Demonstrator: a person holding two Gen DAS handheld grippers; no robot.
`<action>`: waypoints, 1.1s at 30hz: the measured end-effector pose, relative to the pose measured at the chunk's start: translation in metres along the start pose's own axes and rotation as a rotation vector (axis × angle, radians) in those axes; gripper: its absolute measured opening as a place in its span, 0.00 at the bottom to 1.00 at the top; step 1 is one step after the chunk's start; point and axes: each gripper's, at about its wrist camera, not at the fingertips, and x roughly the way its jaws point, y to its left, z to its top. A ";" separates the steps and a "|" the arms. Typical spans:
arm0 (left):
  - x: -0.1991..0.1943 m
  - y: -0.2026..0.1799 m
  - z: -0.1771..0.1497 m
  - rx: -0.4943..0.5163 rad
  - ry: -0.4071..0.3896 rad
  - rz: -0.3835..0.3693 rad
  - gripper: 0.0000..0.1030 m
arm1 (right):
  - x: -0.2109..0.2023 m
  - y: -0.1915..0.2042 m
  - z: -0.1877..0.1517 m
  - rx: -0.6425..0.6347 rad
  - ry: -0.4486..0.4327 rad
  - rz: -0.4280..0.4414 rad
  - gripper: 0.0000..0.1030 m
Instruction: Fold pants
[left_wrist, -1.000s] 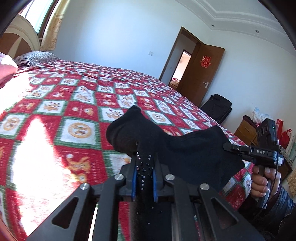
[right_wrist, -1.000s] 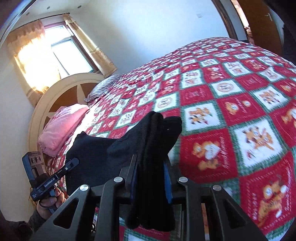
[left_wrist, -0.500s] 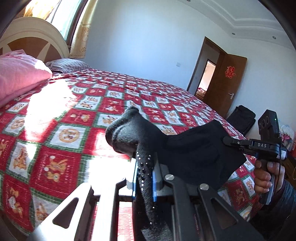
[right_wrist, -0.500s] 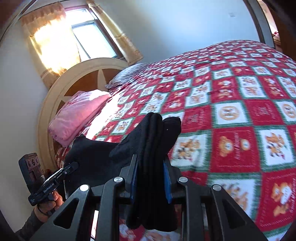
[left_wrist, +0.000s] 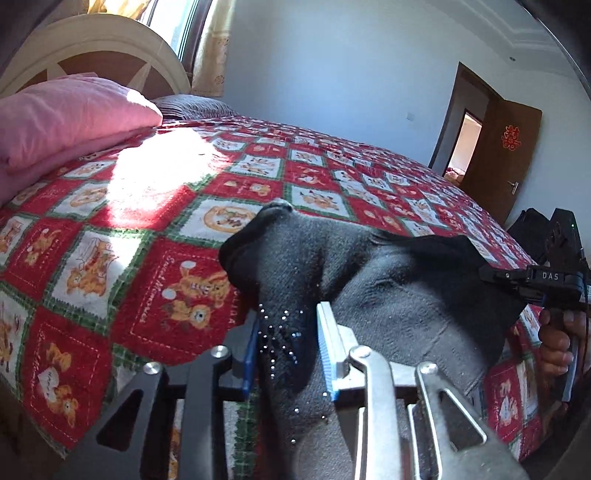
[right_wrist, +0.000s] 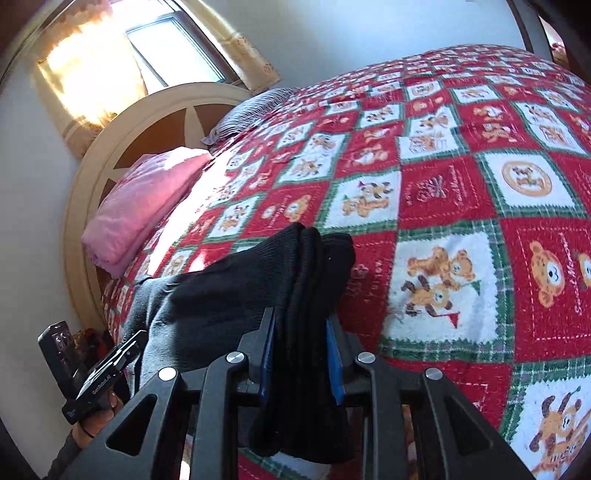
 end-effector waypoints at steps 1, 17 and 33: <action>-0.002 -0.001 0.000 0.008 -0.003 0.005 0.40 | 0.000 -0.002 -0.001 0.005 0.002 -0.004 0.27; -0.004 0.008 -0.005 0.013 0.006 0.097 0.72 | -0.004 -0.003 -0.007 -0.030 -0.018 -0.073 0.40; -0.041 -0.005 0.001 0.055 0.002 0.152 0.90 | -0.054 -0.014 -0.017 0.038 -0.091 -0.226 0.55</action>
